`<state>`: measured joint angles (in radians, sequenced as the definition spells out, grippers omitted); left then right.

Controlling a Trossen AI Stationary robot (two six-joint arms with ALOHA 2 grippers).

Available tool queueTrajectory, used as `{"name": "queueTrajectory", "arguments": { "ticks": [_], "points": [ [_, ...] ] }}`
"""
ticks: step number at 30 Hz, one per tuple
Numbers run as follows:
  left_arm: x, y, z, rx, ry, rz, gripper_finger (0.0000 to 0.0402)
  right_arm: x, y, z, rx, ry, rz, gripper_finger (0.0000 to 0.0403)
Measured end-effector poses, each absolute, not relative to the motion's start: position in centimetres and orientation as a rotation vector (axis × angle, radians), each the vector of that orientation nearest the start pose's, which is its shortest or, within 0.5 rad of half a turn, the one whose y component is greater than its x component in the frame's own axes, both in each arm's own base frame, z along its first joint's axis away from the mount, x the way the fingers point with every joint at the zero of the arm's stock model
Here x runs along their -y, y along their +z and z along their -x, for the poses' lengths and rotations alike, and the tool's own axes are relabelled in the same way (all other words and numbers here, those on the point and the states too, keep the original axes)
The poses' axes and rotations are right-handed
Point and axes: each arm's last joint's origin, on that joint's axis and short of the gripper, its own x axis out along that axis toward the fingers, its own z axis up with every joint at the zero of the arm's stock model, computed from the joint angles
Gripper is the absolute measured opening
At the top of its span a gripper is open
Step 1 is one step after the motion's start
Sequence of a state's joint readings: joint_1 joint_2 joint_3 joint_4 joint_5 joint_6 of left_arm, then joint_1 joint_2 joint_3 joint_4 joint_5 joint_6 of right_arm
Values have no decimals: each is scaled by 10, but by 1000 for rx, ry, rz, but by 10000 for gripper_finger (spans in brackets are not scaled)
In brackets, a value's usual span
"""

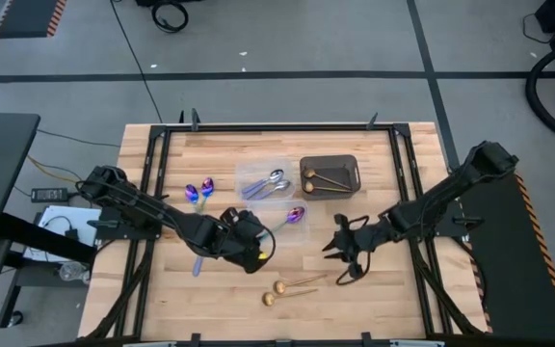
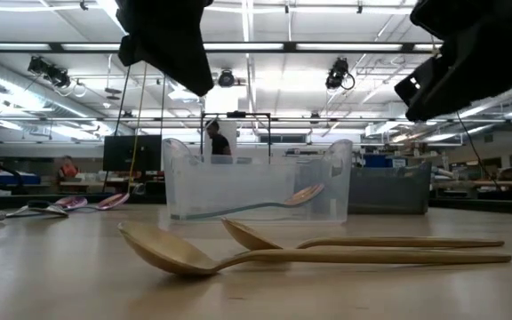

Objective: Sort silverware by color (type)
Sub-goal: Put the gold spoon into the black bin

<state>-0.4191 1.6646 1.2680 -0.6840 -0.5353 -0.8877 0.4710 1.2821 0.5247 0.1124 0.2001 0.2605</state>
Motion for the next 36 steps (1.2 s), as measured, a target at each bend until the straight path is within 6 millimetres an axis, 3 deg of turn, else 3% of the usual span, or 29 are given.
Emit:
{"name": "queueTrajectory", "arguments": {
  "ticks": [14,28,36],
  "points": [
    [129,248,-317,-774,482,391,78,-146,129,-232,-603,295,43,105],
    [130,250,-318,-764,459,407,78,-157,92,-248,-591,274,134,182],
    [131,250,-319,-770,440,391,78,-164,77,-260,-603,252,182,178]
  ]
}}
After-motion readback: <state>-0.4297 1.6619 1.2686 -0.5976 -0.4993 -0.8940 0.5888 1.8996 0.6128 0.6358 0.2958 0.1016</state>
